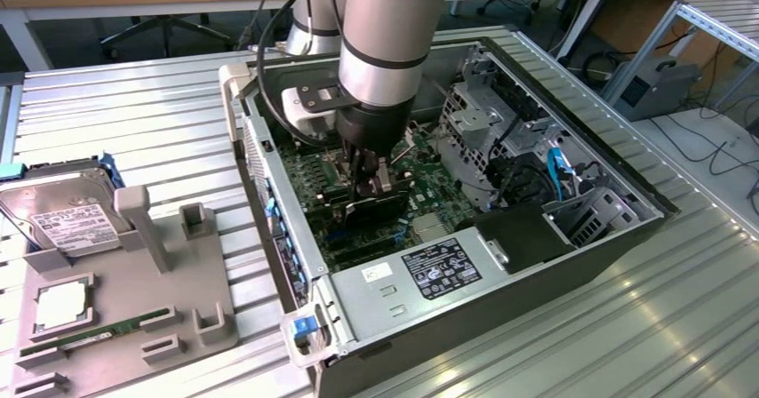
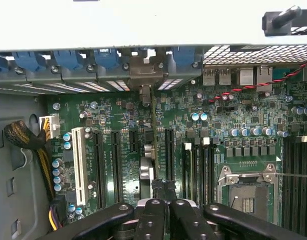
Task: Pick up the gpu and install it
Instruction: 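Press down on the gpu until it lock into place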
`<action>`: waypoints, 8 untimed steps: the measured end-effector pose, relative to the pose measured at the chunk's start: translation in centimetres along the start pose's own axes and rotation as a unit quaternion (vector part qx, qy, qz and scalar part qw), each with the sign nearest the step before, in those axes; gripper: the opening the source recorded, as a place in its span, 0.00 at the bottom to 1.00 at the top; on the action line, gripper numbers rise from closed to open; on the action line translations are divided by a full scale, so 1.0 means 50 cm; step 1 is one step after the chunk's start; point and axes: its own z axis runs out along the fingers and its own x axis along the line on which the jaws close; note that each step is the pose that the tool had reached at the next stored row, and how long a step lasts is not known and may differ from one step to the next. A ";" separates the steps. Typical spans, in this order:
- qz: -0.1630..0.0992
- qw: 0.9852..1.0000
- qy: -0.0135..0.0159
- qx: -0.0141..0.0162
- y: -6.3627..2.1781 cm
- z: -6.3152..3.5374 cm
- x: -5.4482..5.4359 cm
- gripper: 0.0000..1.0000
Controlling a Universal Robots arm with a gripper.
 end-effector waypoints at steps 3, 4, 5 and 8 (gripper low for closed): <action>0.000 1.000 0.000 0.000 0.000 0.001 0.000 0.11; 0.000 1.000 0.000 0.000 0.000 0.001 0.000 0.11; 0.000 1.000 0.000 0.000 0.000 0.001 0.000 0.11; 0.000 1.000 0.000 0.000 0.000 0.001 0.000 0.11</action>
